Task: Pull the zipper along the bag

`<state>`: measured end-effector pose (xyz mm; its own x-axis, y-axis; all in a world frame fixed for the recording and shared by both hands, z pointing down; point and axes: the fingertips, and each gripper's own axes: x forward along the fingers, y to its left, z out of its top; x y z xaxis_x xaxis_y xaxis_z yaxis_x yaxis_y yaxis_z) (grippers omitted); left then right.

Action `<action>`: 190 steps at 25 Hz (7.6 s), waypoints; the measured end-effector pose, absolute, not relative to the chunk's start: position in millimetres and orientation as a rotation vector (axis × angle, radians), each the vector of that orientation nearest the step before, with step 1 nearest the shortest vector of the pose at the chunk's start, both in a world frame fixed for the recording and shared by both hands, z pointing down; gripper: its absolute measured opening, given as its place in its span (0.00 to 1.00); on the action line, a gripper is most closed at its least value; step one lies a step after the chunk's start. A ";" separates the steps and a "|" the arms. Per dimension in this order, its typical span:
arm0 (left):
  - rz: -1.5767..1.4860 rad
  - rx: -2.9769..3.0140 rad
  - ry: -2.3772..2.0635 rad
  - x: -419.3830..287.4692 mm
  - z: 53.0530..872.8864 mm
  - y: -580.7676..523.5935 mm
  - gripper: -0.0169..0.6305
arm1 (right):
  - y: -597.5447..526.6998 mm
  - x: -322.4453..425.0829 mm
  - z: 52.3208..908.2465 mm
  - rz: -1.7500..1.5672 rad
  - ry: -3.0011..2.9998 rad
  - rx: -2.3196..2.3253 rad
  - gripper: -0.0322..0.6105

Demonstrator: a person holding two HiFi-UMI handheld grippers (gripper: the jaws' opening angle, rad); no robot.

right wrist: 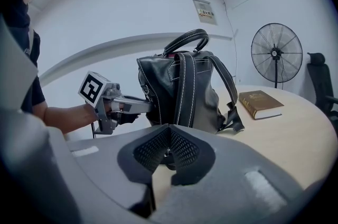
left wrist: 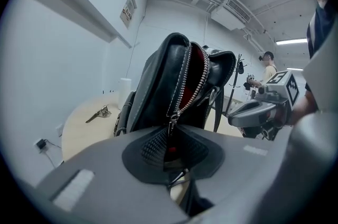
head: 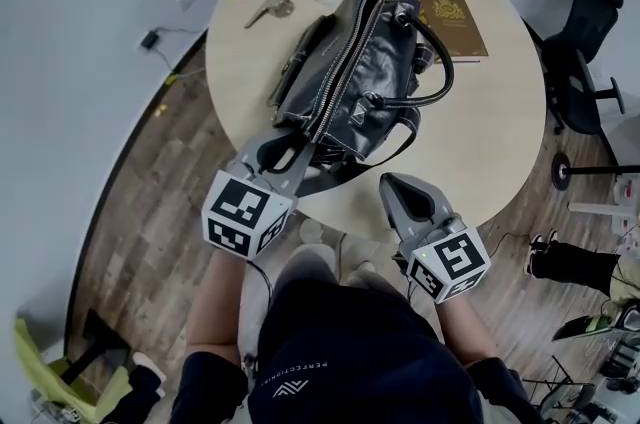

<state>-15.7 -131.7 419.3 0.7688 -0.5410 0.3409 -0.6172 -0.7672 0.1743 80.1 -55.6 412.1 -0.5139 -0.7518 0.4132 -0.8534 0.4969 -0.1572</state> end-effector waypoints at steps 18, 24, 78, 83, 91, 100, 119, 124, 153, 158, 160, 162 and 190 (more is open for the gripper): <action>0.398 2.746 -0.825 -21.5 405.6 -109.7 0.10 | -59.2 76.7 410.7 0.407 -2.424 1.366 0.15; 0.389 2.706 -0.829 -23.4 405.7 -107.8 0.10 | -56.9 60.4 415.1 0.413 -2.484 1.234 0.15; 0.387 2.727 -0.412 -28.5 371.4 -95.5 0.06 | -88.7 22.4 431.7 0.332 -2.409 1.350 0.27; 0.442 2.744 -0.422 -28.8 366.7 -95.6 0.06 | -87.0 22.5 433.0 0.352 -2.412 1.339 0.27; 0.450 2.734 -0.431 -29.2 359.2 -95.8 0.06 | -86.1 19.8 431.6 0.367 -2.413 1.329 0.27; 0.426 2.722 -0.407 -27.9 346.1 -97.0 0.06 | -85.3 18.8 432.5 0.362 -2.411 1.327 0.27; 0.546 2.768 -0.392 -24.0 311.6 -103.6 0.06 | -81.2 9.5 428.6 0.358 -2.419 1.308 0.27; 0.605 2.708 -0.325 -23.3 311.2 -106.2 0.06 | -80.6 9.2 423.6 0.352 -2.432 1.310 0.27; 1.047 2.662 -0.175 -17.7 295.9 -118.1 0.06 | -70.8 23.4 349.6 0.332 -2.553 1.360 0.26; 1.086 2.660 -0.163 -16.3 289.2 -122.1 0.06 | -76.1 27.6 324.7 0.309 -2.594 1.366 0.26; 1.119 2.678 -0.162 -15.2 287.3 -123.6 0.06 | -76.7 29.9 317.3 0.303 -2.606 1.367 0.26; 1.149 2.690 -0.155 -13.8 286.5 -125.0 0.06 | -78.0 31.9 312.5 0.309 -2.615 1.371 0.26; 1.320 2.635 0.040 2.5 274.5 -153.8 0.07 | -99.6 33.0 281.0 0.256 -2.654 1.323 0.27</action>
